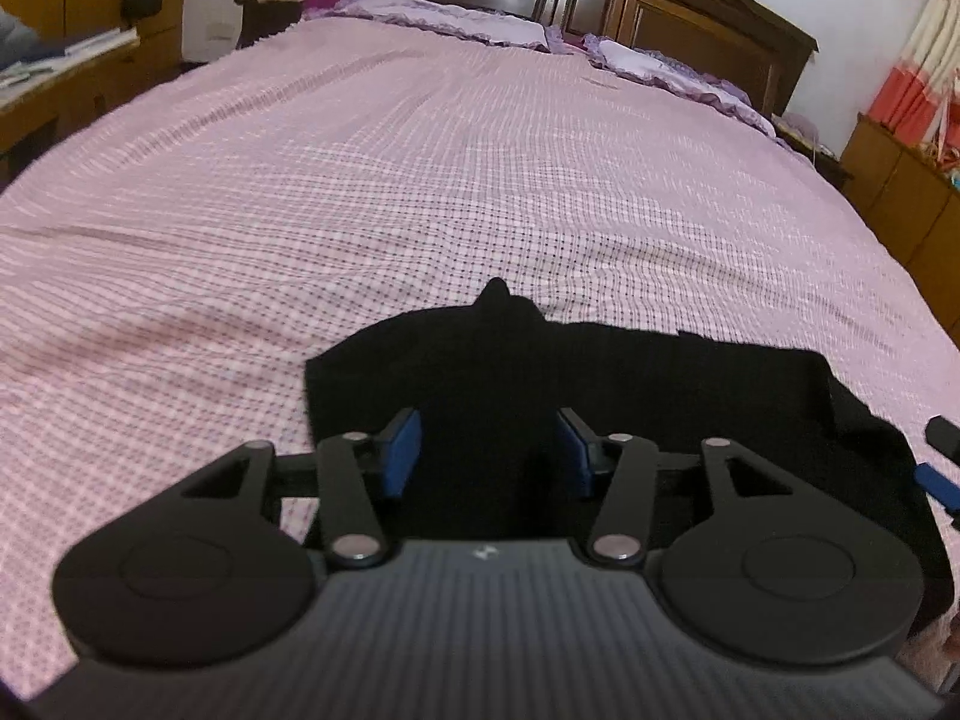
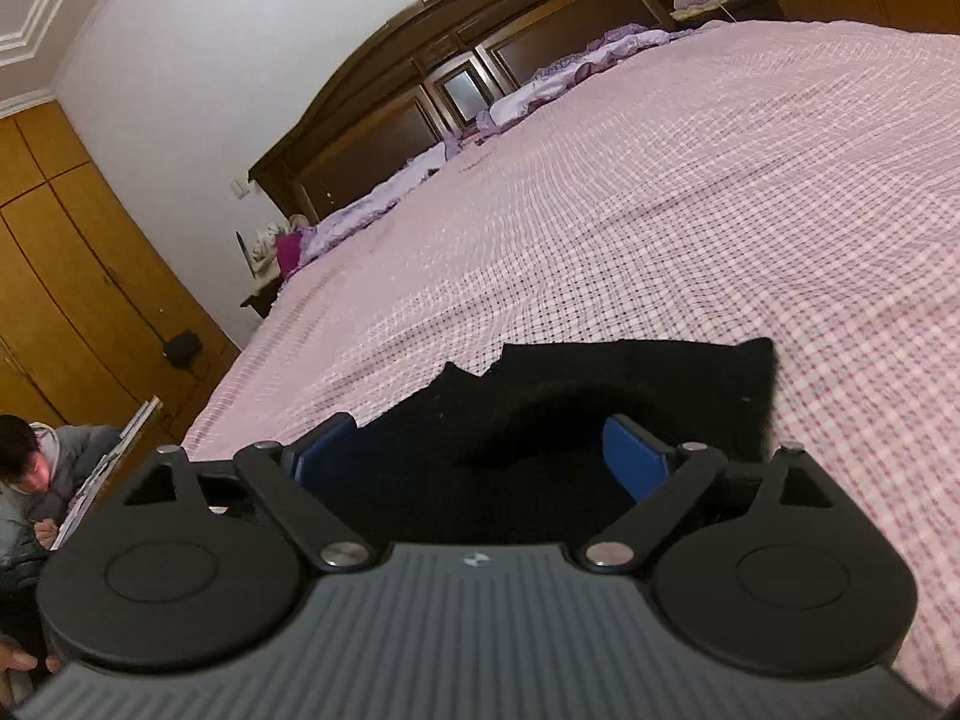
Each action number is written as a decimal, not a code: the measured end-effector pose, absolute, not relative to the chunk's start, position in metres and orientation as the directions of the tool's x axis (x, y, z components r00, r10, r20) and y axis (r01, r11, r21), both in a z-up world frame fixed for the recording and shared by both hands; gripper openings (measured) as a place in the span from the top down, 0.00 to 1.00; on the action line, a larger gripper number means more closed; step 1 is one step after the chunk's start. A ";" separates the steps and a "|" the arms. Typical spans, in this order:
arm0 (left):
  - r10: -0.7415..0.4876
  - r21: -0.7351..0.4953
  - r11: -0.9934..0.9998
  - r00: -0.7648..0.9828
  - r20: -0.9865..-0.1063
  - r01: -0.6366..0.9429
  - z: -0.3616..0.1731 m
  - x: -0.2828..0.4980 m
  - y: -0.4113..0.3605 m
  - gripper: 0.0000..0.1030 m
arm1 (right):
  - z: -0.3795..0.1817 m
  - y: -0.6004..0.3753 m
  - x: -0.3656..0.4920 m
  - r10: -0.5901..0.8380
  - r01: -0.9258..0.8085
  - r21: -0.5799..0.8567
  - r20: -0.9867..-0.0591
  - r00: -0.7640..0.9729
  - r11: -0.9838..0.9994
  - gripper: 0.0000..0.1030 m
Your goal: Fold small clothes
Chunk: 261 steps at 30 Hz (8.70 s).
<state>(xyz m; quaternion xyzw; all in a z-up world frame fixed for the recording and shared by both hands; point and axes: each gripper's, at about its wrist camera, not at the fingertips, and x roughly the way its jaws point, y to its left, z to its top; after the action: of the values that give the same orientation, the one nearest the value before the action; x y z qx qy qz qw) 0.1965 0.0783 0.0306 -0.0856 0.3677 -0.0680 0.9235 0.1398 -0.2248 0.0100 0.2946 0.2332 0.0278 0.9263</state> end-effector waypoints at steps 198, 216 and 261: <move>-0.292 0.055 0.920 0.773 -0.564 0.387 0.010 0.183 0.061 0.50 | 0.019 -0.106 0.064 0.416 -0.044 0.646 -0.438 0.797 0.762 0.18; -0.189 -0.230 0.971 0.810 -0.556 0.068 0.008 0.194 0.117 0.57 | 0.005 -0.107 0.073 0.447 -0.046 0.684 -0.423 0.788 0.728 0.18; -0.192 -0.366 0.928 0.744 -0.640 -0.075 -0.003 0.171 0.162 0.39 | 0.001 -0.088 0.075 0.493 -0.081 0.698 -0.413 0.766 0.712 0.16</move>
<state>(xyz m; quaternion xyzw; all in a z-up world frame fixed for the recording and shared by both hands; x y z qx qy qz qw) 0.1706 0.1616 -0.0028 -0.1876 0.3563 -0.0320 0.9148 0.0750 -0.0876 0.0010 0.3425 0.3002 0.1640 0.8750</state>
